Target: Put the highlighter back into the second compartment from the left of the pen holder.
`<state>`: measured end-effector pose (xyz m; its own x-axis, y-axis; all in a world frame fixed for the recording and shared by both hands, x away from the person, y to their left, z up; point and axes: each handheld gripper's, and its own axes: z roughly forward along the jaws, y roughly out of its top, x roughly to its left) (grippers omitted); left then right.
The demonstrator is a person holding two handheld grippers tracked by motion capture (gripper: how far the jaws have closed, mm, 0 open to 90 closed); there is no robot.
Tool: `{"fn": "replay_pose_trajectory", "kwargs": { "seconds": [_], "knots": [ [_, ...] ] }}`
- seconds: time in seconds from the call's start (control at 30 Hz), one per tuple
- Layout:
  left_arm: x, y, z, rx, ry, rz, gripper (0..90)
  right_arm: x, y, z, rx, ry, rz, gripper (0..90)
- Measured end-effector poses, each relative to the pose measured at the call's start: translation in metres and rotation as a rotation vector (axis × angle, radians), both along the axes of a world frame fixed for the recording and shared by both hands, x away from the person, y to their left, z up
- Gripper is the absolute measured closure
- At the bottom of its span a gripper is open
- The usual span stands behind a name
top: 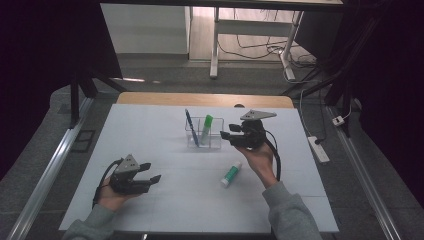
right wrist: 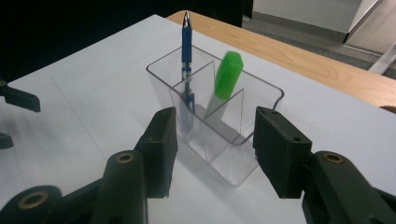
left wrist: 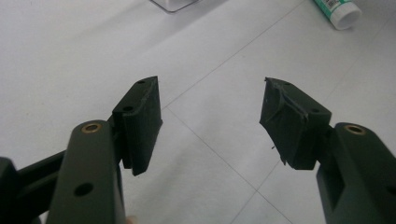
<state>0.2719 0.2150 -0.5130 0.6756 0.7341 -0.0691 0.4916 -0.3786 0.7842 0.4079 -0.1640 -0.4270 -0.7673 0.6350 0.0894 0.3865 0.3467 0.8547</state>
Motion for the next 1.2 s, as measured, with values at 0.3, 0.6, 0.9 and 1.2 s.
{"fn": "replay_pose_trajectory", "kwargs": {
  "seconds": [0.3, 0.6, 0.9, 1.2],
  "knots": [
    [0.000, 0.001, 0.000, -0.002, 0.000, 0.001, 37.6, -0.015, -0.016, -0.005, -0.032, -0.003, -0.007, 49.6],
    [0.000, 0.000, 0.001, -0.005, 0.000, -0.004, 37.6, -0.031, -0.036, -0.012, -0.063, 0.008, -0.025, 48.7],
    [0.000, 0.000, 0.001, -0.002, 0.001, -0.008, 37.2, -0.039, -0.052, -0.021, -0.106, 0.037, -0.017, 45.8],
    [-0.001, -0.001, 0.001, 0.005, 0.000, -0.014, 37.2, -0.035, -0.056, -0.028, -0.150, 0.065, -0.005, 46.3]
  ]
}}
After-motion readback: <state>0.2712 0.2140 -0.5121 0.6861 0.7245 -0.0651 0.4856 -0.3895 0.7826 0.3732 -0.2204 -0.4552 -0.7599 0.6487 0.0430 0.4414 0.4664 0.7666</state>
